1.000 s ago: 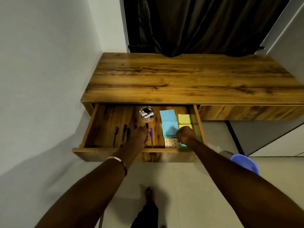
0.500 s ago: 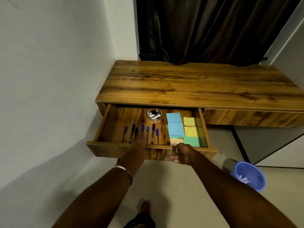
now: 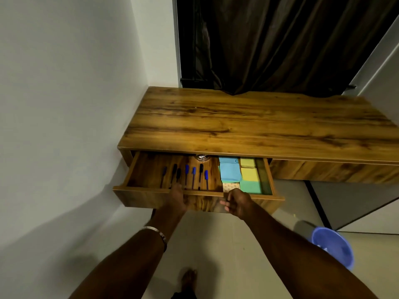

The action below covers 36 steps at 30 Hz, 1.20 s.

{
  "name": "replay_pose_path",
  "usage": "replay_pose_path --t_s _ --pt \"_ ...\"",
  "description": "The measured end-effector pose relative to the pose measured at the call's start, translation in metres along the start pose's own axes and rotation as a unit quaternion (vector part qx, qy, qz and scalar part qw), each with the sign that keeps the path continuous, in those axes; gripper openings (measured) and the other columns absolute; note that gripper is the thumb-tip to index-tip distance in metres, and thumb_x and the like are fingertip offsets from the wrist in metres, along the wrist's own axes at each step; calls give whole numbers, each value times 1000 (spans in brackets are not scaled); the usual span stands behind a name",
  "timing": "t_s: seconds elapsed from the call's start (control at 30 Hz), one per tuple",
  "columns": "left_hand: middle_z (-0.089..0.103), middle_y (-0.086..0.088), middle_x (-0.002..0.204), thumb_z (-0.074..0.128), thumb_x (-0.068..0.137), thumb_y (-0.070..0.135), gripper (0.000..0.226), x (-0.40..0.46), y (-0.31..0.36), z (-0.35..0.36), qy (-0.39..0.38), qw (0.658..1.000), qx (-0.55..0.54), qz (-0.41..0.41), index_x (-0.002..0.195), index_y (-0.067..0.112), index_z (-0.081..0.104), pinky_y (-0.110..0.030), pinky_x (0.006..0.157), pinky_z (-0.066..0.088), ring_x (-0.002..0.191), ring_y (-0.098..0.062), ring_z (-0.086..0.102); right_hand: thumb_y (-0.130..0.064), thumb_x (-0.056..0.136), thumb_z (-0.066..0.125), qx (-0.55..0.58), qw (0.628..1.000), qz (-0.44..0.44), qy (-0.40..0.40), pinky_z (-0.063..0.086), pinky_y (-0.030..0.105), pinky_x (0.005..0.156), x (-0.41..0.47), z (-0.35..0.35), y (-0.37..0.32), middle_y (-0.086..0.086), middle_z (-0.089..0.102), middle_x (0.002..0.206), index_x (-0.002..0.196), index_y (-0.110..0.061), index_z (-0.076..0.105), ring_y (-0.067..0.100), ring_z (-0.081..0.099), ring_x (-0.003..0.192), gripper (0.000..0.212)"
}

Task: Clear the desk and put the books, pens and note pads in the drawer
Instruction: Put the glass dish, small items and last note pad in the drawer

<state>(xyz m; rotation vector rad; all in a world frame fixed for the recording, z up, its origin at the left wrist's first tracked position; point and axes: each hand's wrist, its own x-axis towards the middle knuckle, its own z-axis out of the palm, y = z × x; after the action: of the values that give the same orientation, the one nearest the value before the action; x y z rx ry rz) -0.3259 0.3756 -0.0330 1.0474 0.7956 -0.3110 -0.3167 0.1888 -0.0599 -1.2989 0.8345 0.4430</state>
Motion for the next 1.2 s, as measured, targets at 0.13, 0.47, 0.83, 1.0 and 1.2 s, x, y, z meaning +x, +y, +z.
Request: replay_pose_path --t_s 0.13,0.47,0.83,1.0,1.2 --pt "58 -7 93 39 100 30 27 18 20 19 -28 999 -26 3 112 10 54 -40 87 44 89 -20 57 1 81 35 -3 1000 -2 -1 46 27 58 16 7 -25 15 70 98 80 -7 48 23 70 80 15" --pt "45 -26 139 47 92 39 55 85 64 46 -63 998 -7 -1 137 7 45 -36 85 48 98 -36 57 -2 86 37 7 1000 -10 8 42 26 62 61 30 -81 12 72 90 64 -11 45 23 70 79 25" --pt "35 -27 147 50 91 31 60 135 100 66 -66 996 -50 -33 144 7 35 -41 91 45 135 -44 37 1 89 42 46 995 -34 79 36 23 58 90 48 -116 15 66 71 62 -4 48 18 67 49 29" --pt "57 -9 92 52 87 33 57 148 108 71 -50 997 -55 -27 138 10 43 -31 65 47 72 -23 54 8 86 39 54 995 -34 80 34 23 58 93 54 -129 11 64 74 67 -2 53 17 67 47 25" --pt "59 -11 109 60 76 36 71 163 110 66 -76 996 -44 -25 140 14 39 -34 67 50 88 -28 59 3 84 51 45 995 -35 83 43 25 58 101 56 -131 12 68 77 73 -2 58 20 67 64 14"
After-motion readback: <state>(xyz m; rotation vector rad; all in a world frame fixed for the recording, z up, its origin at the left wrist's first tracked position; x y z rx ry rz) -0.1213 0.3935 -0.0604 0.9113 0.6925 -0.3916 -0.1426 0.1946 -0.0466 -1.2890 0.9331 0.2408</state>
